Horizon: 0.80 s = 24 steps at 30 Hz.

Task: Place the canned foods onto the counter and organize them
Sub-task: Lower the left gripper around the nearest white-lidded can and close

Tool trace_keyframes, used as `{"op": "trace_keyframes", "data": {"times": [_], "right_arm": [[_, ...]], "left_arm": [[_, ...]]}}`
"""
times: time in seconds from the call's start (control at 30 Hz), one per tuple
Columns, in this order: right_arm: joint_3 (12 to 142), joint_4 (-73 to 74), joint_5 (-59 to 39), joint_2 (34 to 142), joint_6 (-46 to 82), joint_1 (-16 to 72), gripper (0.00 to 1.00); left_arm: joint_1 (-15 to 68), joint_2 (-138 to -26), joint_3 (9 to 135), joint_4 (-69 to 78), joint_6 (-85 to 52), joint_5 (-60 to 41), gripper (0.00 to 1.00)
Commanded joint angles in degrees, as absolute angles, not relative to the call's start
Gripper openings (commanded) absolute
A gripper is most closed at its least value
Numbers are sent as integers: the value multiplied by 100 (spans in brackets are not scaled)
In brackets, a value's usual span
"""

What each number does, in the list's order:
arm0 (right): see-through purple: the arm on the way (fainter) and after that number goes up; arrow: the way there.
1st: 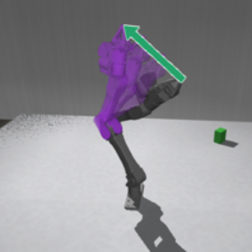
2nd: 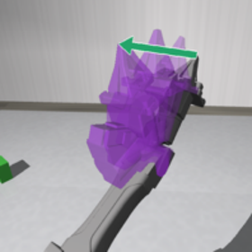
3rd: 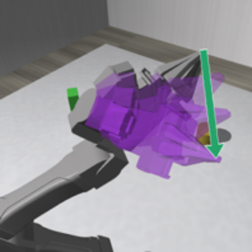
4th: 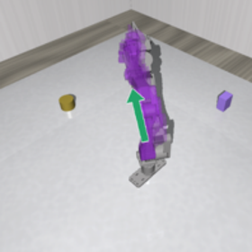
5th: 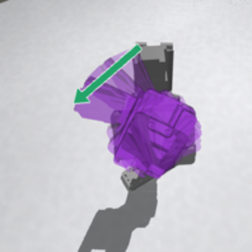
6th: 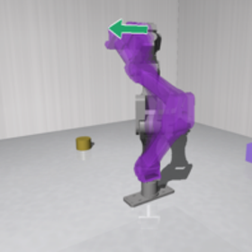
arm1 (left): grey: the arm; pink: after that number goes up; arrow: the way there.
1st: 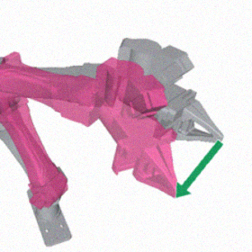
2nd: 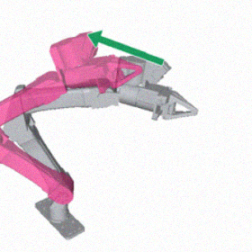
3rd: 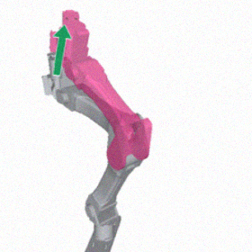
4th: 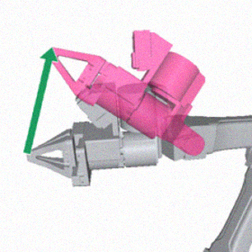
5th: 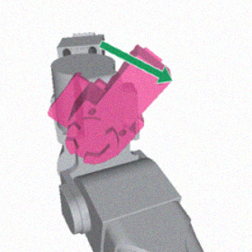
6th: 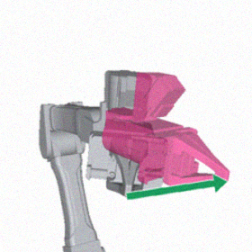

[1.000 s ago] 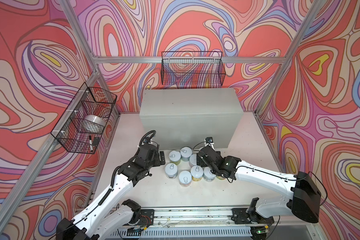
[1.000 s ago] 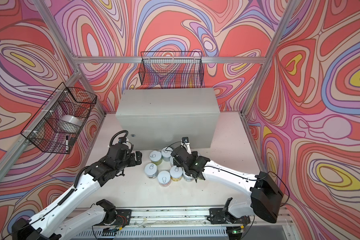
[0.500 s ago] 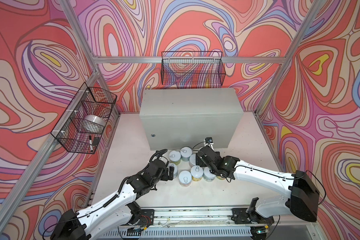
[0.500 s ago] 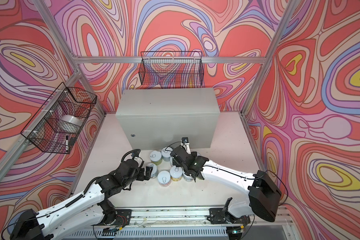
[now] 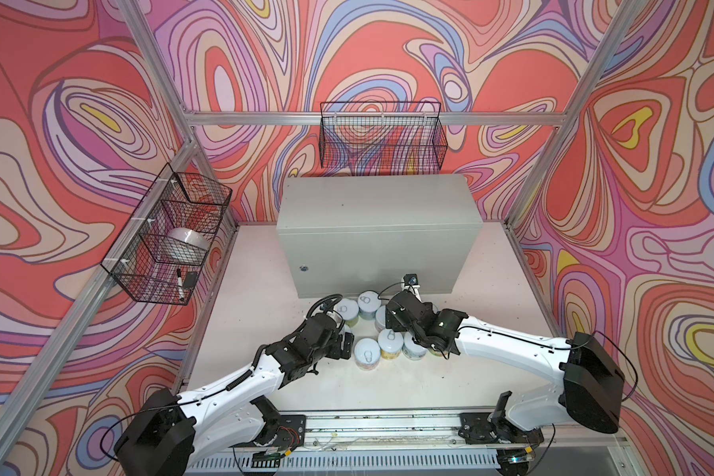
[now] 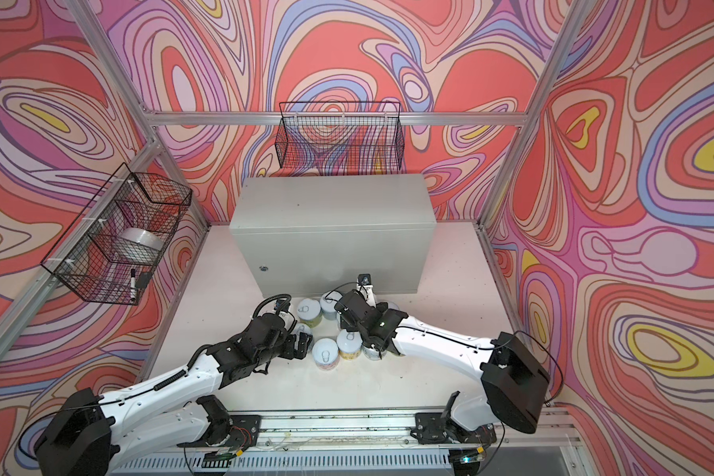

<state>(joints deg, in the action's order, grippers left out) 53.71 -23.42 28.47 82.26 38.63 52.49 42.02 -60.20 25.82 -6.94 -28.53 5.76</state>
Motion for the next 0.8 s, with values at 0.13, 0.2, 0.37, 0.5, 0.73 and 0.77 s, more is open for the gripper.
{"op": "trace_keyframes", "data": {"times": [0.13,0.2,0.37,0.5,0.73,0.77], "right_arm": [[5267,-2237,2841,8287,4006,5271,90],[5249,-2231,2864,8276,4029,5270,90],[5256,-2250,2909,8286,4028,5265,90],[5221,-2209,2918,8258,4030,5270,89],[5200,-2145,2890,8296,4086,5269,89],[5198,-2140,2890,8295,4085,5272,89]], "left_arm": [[4243,-6260,2437,-464,-2988,690,100],[4252,-6315,2418,-468,-3032,870,98],[4252,-6463,2348,-313,-3085,1107,95],[4254,-6577,2261,-81,-3142,1113,94],[4250,-6944,2291,173,-3208,1171,90],[4250,-6969,2300,194,-3193,1160,89]]}}
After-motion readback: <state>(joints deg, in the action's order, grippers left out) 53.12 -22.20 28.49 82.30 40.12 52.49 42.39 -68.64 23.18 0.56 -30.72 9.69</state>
